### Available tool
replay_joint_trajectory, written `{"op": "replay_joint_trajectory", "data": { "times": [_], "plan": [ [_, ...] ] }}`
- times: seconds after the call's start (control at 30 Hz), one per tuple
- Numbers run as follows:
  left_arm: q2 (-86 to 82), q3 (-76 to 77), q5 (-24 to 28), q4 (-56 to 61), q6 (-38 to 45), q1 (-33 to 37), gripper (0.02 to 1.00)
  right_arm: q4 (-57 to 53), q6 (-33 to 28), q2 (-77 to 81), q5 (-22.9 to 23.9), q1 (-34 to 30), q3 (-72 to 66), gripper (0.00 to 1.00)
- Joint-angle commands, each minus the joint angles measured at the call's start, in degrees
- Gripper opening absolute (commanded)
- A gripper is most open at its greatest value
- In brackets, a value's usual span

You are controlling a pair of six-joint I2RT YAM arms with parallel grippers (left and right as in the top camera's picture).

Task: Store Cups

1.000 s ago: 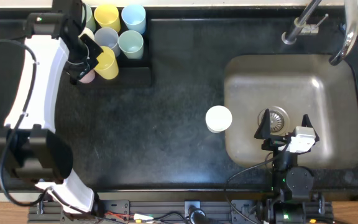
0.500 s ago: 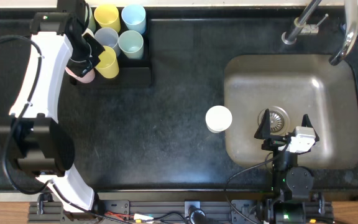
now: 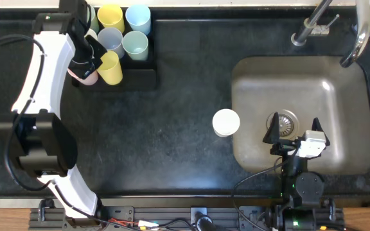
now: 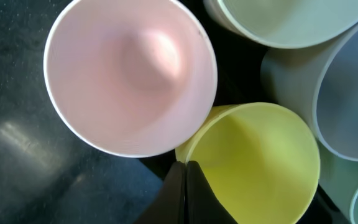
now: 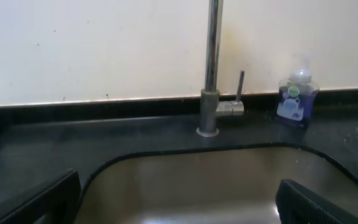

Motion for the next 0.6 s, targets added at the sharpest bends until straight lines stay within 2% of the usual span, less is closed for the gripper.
{"op": "replay_joint_trajectory", "data": {
  "times": [0.03,0.43,0.47,0.53,0.6],
  "plan": [
    [0.63,-0.28,-1.14,1.07,-0.63,0.44,0.036,0.28,0.02,-0.5,-0.37,-0.15,-0.76,0.998],
    [0.63,-0.28,-1.51,1.14,-0.63,-0.31,0.036,0.28,0.0,-0.5,-0.37,-0.15,-0.76,0.998],
    [0.63,-0.28,-1.57,1.14,-0.63,-0.5,0.062,0.28,0.0,-0.5,-0.37,-0.15,-0.76,0.998],
    [0.63,-0.28,-1.79,1.11,-0.63,-0.79,0.31,0.28,0.0,-0.5,-0.37,-0.15,-0.76,0.998],
    [0.63,-0.28,-2.05,1.16,-0.61,-1.11,0.514,0.28,0.0,-0.5,-0.37,-0.15,-0.76,0.996]
  ]
}}
